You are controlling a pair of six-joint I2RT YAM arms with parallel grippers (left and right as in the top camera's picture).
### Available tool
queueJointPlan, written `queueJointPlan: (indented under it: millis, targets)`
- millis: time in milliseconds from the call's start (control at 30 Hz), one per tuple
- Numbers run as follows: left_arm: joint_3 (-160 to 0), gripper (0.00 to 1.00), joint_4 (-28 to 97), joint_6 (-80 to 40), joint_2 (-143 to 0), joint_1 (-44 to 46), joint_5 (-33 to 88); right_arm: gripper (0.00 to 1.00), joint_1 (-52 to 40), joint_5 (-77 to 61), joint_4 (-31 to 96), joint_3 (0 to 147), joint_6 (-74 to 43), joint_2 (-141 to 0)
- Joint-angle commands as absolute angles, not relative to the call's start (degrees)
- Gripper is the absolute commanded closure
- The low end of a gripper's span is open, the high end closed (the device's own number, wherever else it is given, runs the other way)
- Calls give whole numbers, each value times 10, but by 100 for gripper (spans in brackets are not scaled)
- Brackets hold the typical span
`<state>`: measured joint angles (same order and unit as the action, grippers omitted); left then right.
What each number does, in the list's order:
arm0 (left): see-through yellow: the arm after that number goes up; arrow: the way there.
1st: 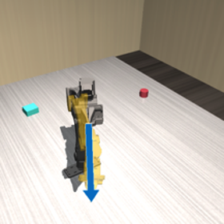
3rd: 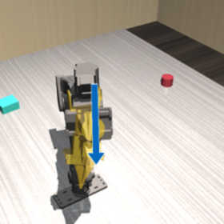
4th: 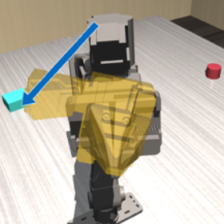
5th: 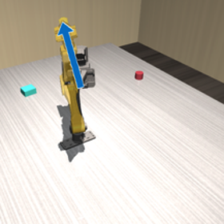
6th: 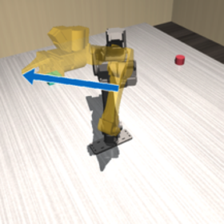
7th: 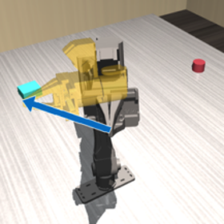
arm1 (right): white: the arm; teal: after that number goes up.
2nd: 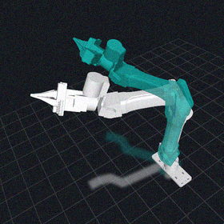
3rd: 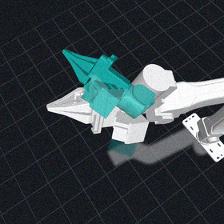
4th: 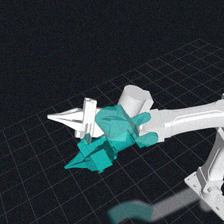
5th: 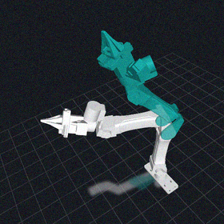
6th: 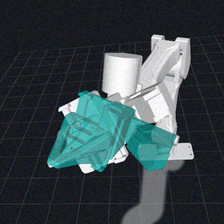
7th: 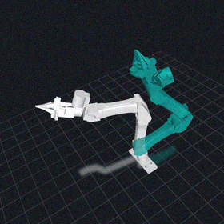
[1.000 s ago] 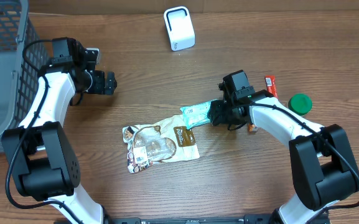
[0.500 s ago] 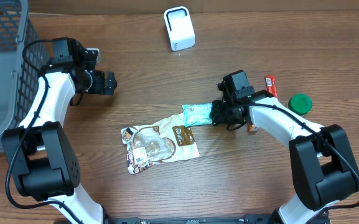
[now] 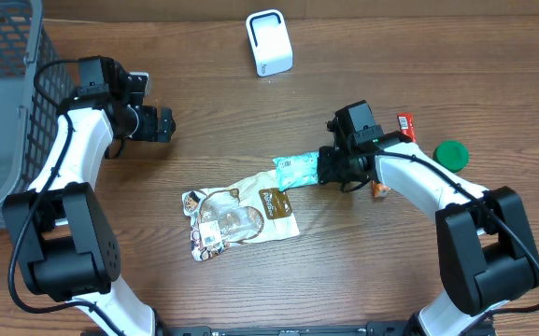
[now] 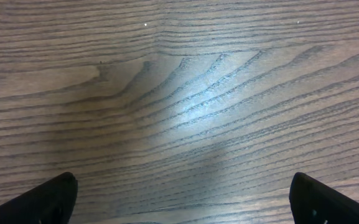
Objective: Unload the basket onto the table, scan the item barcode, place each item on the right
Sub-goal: 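Grasp the teal packet's edge with the right gripper, then lift the teal packet and carry it to the white scanner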
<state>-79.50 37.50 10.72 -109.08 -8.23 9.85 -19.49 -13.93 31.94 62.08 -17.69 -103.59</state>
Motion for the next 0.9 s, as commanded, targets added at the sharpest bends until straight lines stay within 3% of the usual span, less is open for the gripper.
queueJointPlan:
  millis: [0,467,600,867]
  targets:
    - [-808,0,374,112,-1072,-78,101,96,-190,-178,321,663,-148,-1025]
    - [-808,0,375,112,-1072,-78,101,96,-190,-119,496,942,7,-974]
    - [-808,0,374,112,-1072,-78,101,96,-190,-114,490,1013,24,-974]
    - [-808,0,375,112,-1072,-78,101,96,-190,-111,444,1020,151,-989]
